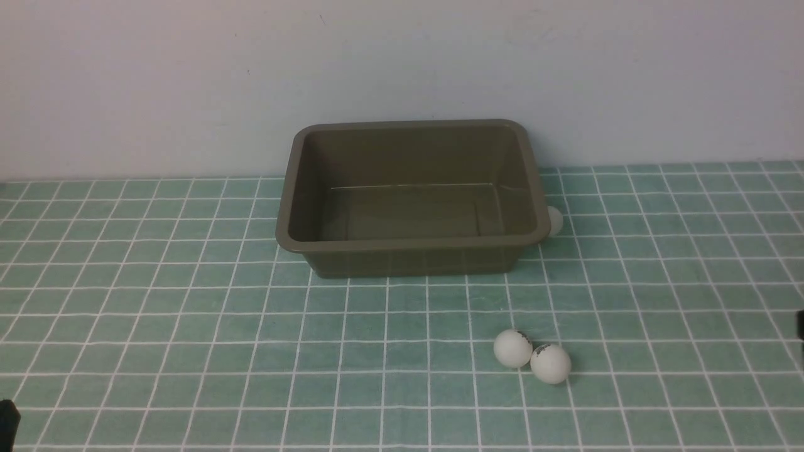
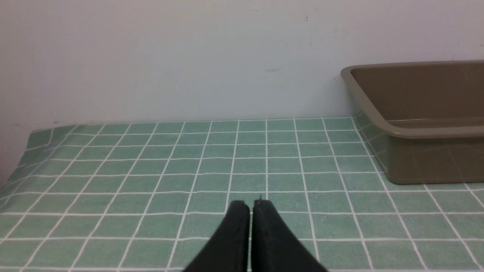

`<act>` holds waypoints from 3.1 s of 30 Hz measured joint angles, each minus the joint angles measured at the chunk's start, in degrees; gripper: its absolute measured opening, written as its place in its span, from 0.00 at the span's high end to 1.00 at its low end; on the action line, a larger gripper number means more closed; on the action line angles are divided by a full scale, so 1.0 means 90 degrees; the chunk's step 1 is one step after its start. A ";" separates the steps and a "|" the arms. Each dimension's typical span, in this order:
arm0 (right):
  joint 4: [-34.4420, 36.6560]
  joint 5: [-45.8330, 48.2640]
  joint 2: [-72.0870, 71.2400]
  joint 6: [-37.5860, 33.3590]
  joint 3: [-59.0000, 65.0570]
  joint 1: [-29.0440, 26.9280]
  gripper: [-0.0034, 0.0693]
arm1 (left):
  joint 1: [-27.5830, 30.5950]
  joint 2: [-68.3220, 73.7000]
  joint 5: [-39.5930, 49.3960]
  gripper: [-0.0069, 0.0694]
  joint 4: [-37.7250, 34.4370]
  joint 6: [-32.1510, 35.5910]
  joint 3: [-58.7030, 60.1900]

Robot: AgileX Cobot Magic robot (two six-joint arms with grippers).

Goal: Put the table tennis balls in the box on the green coffee tablecloth.
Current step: 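Reach for and grasp a ping pong ball on the table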

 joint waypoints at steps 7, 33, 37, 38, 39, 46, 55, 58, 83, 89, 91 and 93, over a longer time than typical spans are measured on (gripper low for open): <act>0.2281 0.0600 0.0541 -0.2201 -0.0168 0.0031 0.97 | 0.0000 0.0000 0.0000 0.91 0.0000 0.0000 0.0000; -0.3868 0.0699 0.4159 0.3723 -0.3030 0.4982 0.96 | 0.0000 0.0000 0.0000 0.91 0.0000 0.0000 0.0000; -0.3737 0.0792 0.4351 0.3722 -0.3329 0.4982 0.91 | 0.0000 0.0000 0.0000 0.91 0.0000 0.0000 0.0000; -0.3552 0.0809 0.4351 0.3537 -0.3407 0.4982 0.88 | 0.0000 0.0000 0.0000 0.91 0.0000 0.0000 0.0000; -0.3316 0.0818 0.4351 0.3361 -0.3469 0.4982 0.83 | 0.0000 0.0000 0.0000 0.91 0.0000 0.0000 0.0000; -0.2821 0.0931 0.4382 0.3002 -0.3491 0.4982 0.45 | 0.0000 0.0000 0.0000 0.91 0.0000 0.0000 0.0000; -0.2999 0.0888 0.4999 0.3002 -0.3491 0.4982 0.21 | 0.0000 0.0000 0.0000 0.91 0.0000 0.0000 0.0000; -0.3139 0.0798 0.5230 0.3002 -0.3491 0.4943 0.20 | 0.0000 0.0000 0.0000 0.91 0.0000 0.0000 0.0000; -0.2799 0.0365 0.6542 0.2663 -0.4272 0.4432 0.20 | 0.0000 0.0000 0.0000 0.91 0.0000 0.0000 0.0000; -0.2806 0.0483 0.6749 0.2610 -0.4357 0.4432 0.20 | 0.0000 0.0000 0.0000 0.91 0.0000 0.0000 0.0000; -0.2806 0.0498 0.6787 0.2610 -0.4376 0.4432 0.20 | 0.0000 0.0000 0.0000 0.91 0.0000 0.0000 0.0000; -0.2818 0.0504 0.6847 0.2610 -0.4382 0.4432 0.20 | 0.0000 0.0000 0.0000 0.91 0.0000 0.0000 0.0000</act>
